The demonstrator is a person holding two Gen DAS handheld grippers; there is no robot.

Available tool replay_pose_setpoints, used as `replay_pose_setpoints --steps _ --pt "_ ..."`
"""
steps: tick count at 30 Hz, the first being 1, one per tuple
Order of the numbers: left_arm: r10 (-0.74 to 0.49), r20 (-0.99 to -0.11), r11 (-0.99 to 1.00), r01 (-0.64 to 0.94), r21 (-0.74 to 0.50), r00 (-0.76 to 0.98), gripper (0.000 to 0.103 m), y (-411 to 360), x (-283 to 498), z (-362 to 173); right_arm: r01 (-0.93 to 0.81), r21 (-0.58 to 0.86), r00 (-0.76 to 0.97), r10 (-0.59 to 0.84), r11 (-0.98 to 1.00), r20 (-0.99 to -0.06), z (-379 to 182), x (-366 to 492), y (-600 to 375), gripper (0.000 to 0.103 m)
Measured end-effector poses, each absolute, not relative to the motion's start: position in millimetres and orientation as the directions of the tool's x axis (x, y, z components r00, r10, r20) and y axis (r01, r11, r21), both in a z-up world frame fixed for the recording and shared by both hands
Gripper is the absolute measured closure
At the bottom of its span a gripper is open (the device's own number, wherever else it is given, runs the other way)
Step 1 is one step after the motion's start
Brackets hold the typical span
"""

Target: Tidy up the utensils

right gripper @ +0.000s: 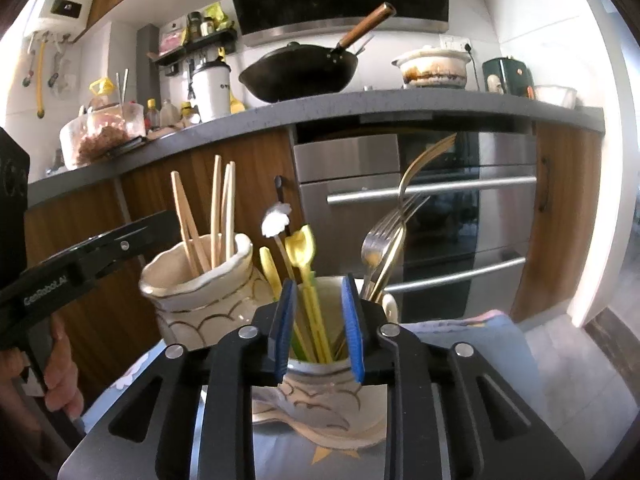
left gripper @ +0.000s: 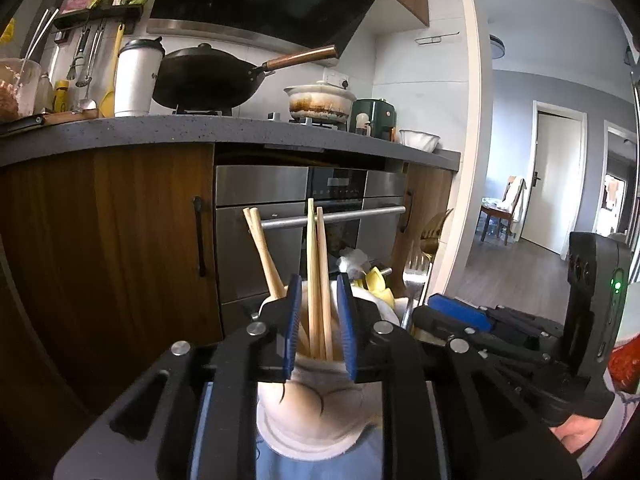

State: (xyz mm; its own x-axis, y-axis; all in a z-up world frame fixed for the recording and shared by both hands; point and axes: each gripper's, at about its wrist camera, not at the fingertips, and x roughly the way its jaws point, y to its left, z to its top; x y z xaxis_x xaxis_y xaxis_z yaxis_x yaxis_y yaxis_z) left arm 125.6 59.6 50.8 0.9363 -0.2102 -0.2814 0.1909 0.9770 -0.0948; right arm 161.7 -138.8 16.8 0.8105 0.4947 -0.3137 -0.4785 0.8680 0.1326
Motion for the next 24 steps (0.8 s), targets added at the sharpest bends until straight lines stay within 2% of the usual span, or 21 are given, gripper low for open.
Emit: replay_pose_setpoints --steps 6,12,14,15,16,17,19,21,24 --pt "-0.220 -0.313 0.975 0.208 -0.073 0.924 0.084 60.2 93.8 35.6 -0.485 0.108 0.797 0.490 0.868 -0.354 10.6 132.4 -153.2 0.077" --pt "-0.202 -0.360 0.979 0.199 -0.045 0.911 0.083 55.2 72.0 9.2 -0.458 0.063 0.817 0.448 0.887 -0.362 -3.1 104.6 -169.5 0.069" --pt "-0.202 -0.358 0.979 0.200 -0.042 0.912 0.072 52.8 65.5 3.9 -0.442 0.057 0.828 0.432 0.895 -0.357 -6.6 98.1 -174.8 0.066" --pt "-0.202 -0.351 0.979 0.202 -0.038 0.914 0.067 51.4 62.1 2.1 -0.438 0.056 0.834 0.429 0.897 -0.349 -7.7 94.9 -177.0 0.061" --pt "-0.201 -0.340 0.979 0.203 -0.032 0.919 0.059 50.4 59.4 0.9 -0.435 0.053 0.838 0.426 0.899 -0.341 -8.0 92.6 -178.5 0.054" --pt "-0.198 -0.327 0.979 0.202 -0.023 0.924 0.052 49.0 55.8 -0.3 -0.436 0.051 0.841 0.427 0.899 -0.333 -8.5 90.3 -179.7 0.052" --pt "-0.193 -0.300 0.980 0.199 -0.012 0.934 0.045 48.1 51.6 -1.6 -0.441 0.047 0.845 0.432 0.896 -0.314 -8.2 86.9 -182.0 0.049" --pt "-0.181 -0.281 0.982 0.187 -0.006 0.942 0.040 48.4 48.8 -3.2 -0.450 0.039 0.849 0.441 0.892 -0.289 -7.7 82.6 -182.8 0.036" --pt "-0.170 -0.251 0.984 0.177 0.004 0.953 0.031 47.5 43.9 -5.6 -0.461 -0.002 0.859 0.446 0.887 -0.252 -7.3 75.3 -180.2 0.032"
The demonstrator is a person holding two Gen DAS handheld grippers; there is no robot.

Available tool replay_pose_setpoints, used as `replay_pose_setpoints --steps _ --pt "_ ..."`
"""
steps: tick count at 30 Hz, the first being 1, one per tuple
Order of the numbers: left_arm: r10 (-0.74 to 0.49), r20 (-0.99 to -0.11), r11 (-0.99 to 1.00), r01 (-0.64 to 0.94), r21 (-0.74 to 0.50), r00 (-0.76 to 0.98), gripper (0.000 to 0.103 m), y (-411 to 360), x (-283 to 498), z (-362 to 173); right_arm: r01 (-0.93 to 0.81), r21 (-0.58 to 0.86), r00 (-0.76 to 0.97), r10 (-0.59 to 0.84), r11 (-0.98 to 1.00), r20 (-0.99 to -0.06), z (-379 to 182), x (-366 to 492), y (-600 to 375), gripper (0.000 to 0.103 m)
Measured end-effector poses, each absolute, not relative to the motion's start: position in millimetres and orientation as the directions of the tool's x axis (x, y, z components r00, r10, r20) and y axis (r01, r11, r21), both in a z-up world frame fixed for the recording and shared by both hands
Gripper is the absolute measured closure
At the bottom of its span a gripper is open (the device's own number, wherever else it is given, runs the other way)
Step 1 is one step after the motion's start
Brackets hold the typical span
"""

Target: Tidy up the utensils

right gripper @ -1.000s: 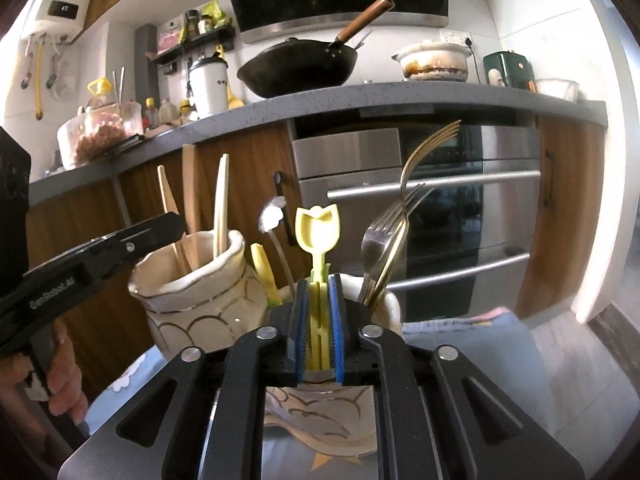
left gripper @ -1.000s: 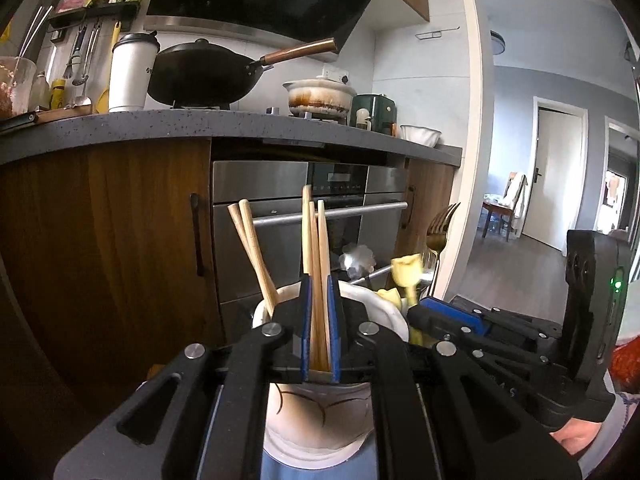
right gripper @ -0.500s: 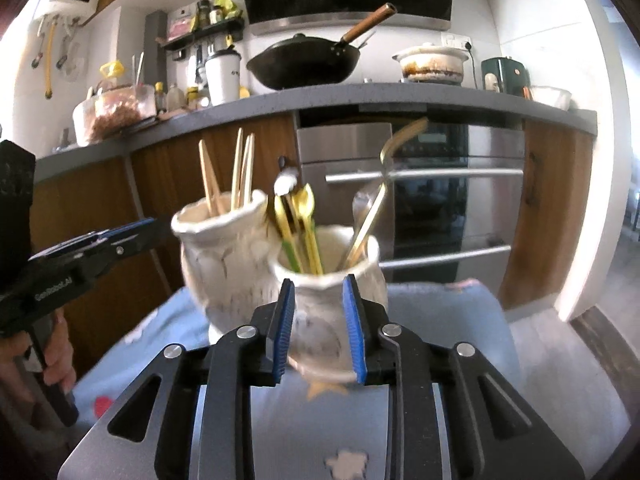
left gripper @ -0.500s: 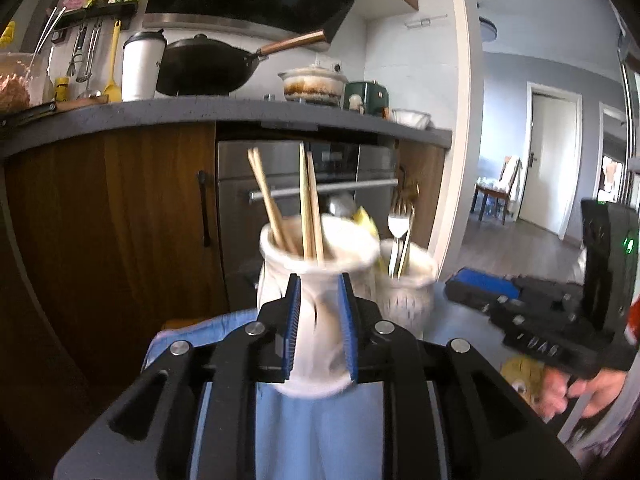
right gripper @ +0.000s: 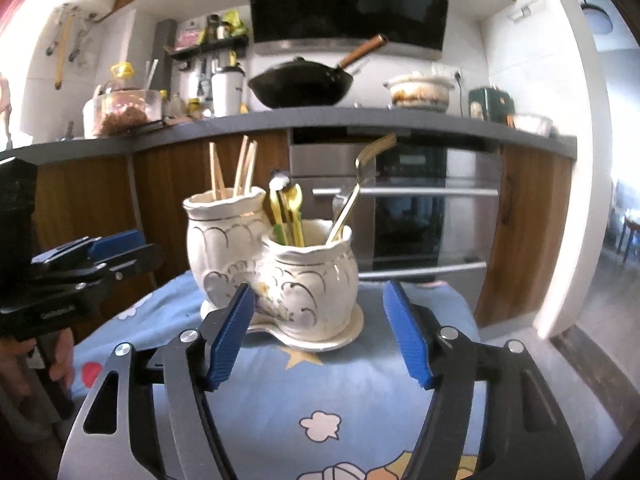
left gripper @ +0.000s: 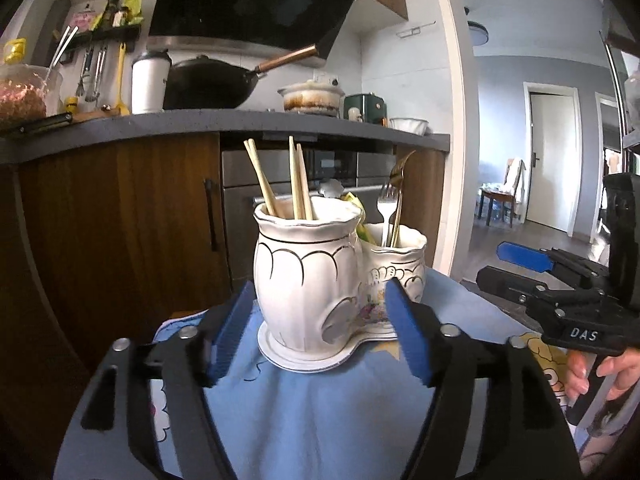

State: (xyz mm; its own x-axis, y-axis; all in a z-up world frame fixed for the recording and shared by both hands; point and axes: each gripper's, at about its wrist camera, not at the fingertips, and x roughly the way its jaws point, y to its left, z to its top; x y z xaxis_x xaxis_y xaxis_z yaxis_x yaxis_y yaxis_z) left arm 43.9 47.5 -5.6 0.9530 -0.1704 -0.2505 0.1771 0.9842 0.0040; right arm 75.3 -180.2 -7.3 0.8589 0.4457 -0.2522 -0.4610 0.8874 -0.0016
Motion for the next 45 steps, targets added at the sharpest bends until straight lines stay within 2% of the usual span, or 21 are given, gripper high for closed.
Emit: replay_pose_setpoints --steps 4,6,11,45 --pt "-0.162 -0.239 0.984 0.173 0.027 0.957 0.026 45.4 39.6 -9.8 -0.472 -0.023 0.861 0.455 0.882 -0.228 -6.1 70.5 -178.9 0.029" --pt "-0.159 -0.220 0.986 0.168 0.023 0.962 0.020 46.8 35.8 -8.7 -0.471 -0.017 0.862 0.456 0.882 -0.221 -5.1 70.2 -180.7 0.026" --pt "-0.156 -0.215 0.987 0.162 0.011 0.964 0.013 50.5 35.9 -7.2 -0.465 -0.023 0.868 0.450 0.885 -0.211 -5.2 68.0 -181.3 0.026" --pt "-0.114 -0.224 0.992 0.121 0.018 0.968 0.011 53.7 39.5 -6.1 -0.459 -0.025 0.872 0.445 0.888 -0.204 -5.0 67.8 -182.4 0.026"
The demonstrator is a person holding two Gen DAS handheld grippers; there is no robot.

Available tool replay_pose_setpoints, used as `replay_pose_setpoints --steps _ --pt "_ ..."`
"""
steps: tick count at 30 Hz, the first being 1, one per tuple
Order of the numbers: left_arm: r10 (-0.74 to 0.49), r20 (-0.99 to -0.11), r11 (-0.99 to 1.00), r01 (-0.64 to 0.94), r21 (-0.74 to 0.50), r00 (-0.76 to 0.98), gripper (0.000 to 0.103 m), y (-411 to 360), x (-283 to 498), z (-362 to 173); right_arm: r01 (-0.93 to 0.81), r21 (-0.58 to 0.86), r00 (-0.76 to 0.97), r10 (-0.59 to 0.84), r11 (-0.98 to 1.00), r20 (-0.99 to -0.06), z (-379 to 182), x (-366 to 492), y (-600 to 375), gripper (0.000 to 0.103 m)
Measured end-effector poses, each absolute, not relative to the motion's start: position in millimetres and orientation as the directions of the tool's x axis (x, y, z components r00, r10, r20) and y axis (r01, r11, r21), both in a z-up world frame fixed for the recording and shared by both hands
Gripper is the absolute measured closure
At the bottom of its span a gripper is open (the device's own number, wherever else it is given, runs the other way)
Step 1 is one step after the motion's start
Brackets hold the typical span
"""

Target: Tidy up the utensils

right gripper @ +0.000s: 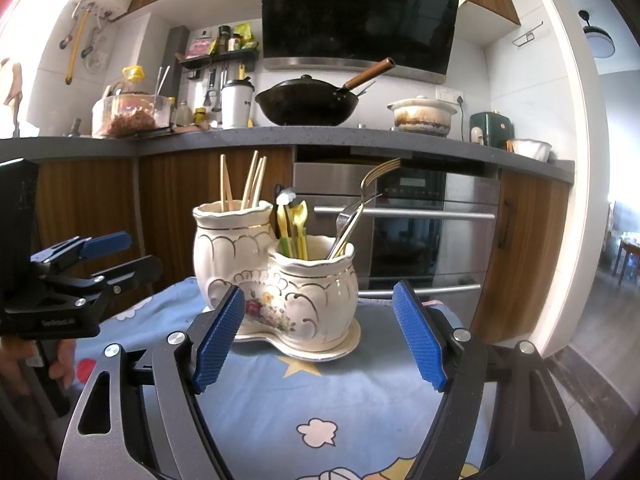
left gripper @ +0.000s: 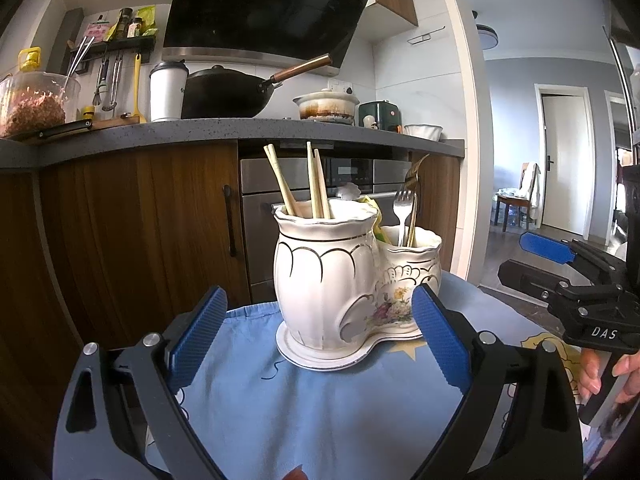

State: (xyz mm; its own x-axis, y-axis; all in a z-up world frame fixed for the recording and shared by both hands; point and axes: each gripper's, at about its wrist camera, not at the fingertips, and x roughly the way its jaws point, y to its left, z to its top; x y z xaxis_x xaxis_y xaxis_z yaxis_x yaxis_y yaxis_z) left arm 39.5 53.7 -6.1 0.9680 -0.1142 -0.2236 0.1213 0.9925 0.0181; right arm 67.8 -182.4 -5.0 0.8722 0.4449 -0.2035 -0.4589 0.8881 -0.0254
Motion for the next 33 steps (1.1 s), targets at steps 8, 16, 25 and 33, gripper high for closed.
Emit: replay_pose_setpoints --steps 8,16,25,33 --pt "-0.115 -0.224 0.992 0.122 0.016 0.968 0.011 54.1 40.0 -6.0 -0.458 -0.025 0.873 0.444 0.888 -0.202 -4.8 67.7 -182.6 0.026" --pt "-0.116 -0.225 0.992 0.123 0.015 0.967 0.011 54.0 42.5 -5.5 -0.458 -0.026 0.873 0.444 0.888 -0.203 -4.8 68.1 -183.1 0.026" --pt "-0.116 -0.228 0.992 0.122 0.014 0.967 0.011 54.1 43.0 -5.3 -0.456 -0.022 0.873 0.442 0.890 -0.208 -6.2 69.1 -183.7 0.026" --pt "-0.116 -0.228 0.992 0.123 0.014 0.967 0.011 54.0 43.2 -5.0 -0.456 -0.022 0.873 0.442 0.890 -0.208 -5.8 69.3 -183.1 0.026"
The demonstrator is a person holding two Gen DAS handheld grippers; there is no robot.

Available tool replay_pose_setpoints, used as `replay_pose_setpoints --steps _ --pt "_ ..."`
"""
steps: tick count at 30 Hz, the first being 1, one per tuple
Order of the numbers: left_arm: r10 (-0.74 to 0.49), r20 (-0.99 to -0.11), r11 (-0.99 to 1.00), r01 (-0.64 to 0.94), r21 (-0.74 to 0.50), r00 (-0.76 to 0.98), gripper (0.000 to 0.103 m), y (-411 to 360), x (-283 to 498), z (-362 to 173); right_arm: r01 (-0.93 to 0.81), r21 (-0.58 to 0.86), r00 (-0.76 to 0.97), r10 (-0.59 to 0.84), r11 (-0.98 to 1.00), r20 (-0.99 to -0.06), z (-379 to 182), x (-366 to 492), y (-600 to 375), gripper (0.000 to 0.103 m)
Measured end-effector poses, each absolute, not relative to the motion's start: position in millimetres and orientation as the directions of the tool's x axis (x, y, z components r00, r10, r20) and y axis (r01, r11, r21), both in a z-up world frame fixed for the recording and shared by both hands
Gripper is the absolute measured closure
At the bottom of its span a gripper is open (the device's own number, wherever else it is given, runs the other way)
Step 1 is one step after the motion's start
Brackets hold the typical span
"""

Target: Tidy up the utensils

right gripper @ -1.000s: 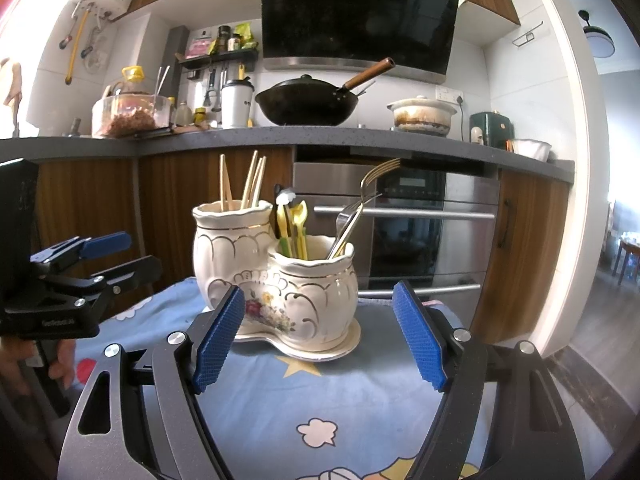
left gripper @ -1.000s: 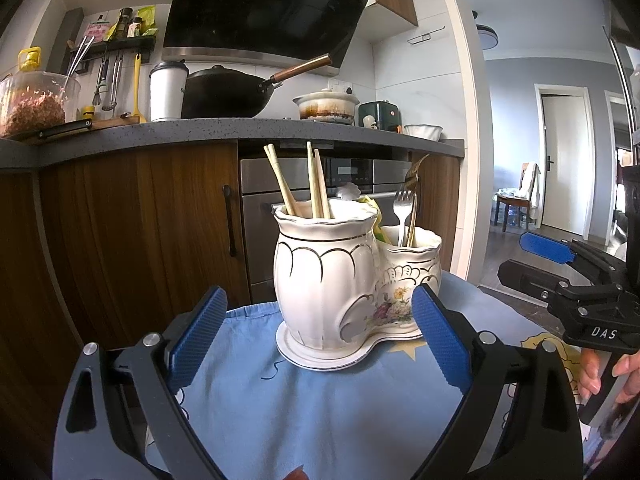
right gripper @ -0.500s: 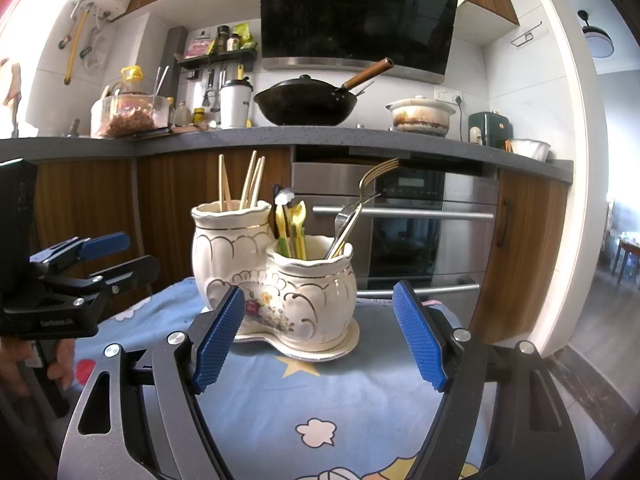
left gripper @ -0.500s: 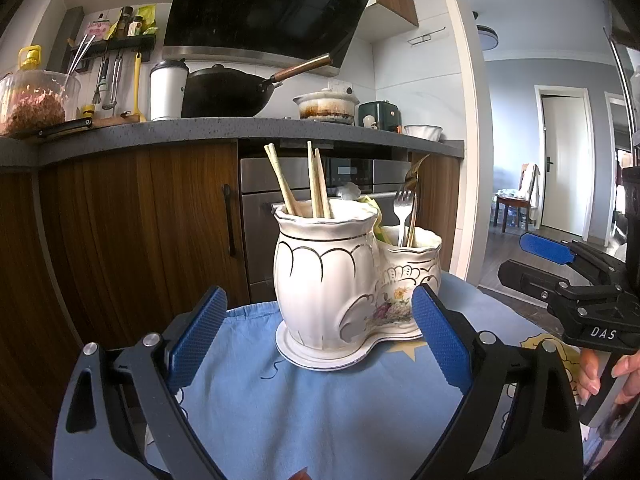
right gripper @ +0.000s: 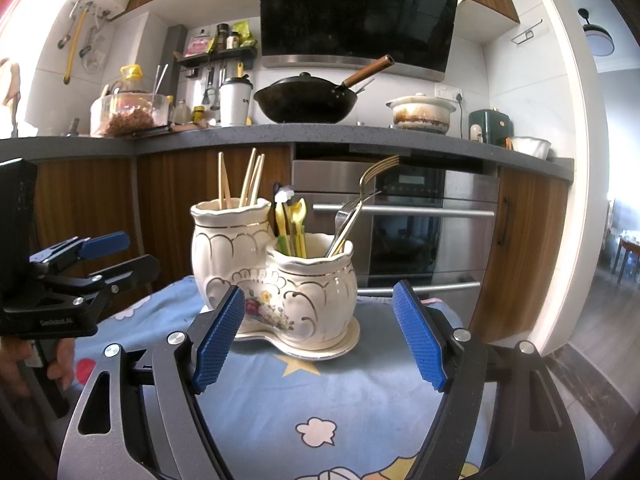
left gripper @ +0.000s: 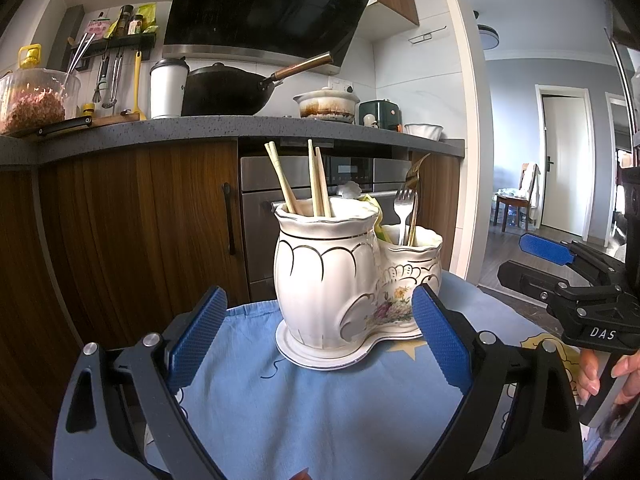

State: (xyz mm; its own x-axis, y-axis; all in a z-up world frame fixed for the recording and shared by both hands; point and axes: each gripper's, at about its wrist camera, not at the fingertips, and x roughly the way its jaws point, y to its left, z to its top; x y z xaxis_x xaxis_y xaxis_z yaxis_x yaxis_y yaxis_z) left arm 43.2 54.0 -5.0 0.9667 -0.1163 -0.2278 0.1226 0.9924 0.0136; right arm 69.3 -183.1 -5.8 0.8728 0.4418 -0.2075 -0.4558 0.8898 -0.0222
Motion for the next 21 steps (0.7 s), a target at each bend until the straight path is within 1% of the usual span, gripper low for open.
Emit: replay_pose_setpoints --steps 12,14,21 --pt "-0.116 -0.227 0.992 0.122 0.012 0.967 0.010 54.4 43.5 -5.7 -0.456 -0.022 0.873 0.442 0.890 -0.208 -5.5 69.2 -183.2 0.026" --pt "-0.115 -0.229 0.993 0.121 0.012 0.967 0.007 54.4 43.7 -6.0 -0.456 -0.022 0.873 0.442 0.890 -0.207 -5.5 69.1 -183.2 0.026" --pt "-0.114 -0.233 0.993 0.120 0.012 0.966 0.006 54.6 43.7 -6.4 -0.456 -0.022 0.873 0.442 0.890 -0.207 -5.4 69.1 -183.2 0.026"
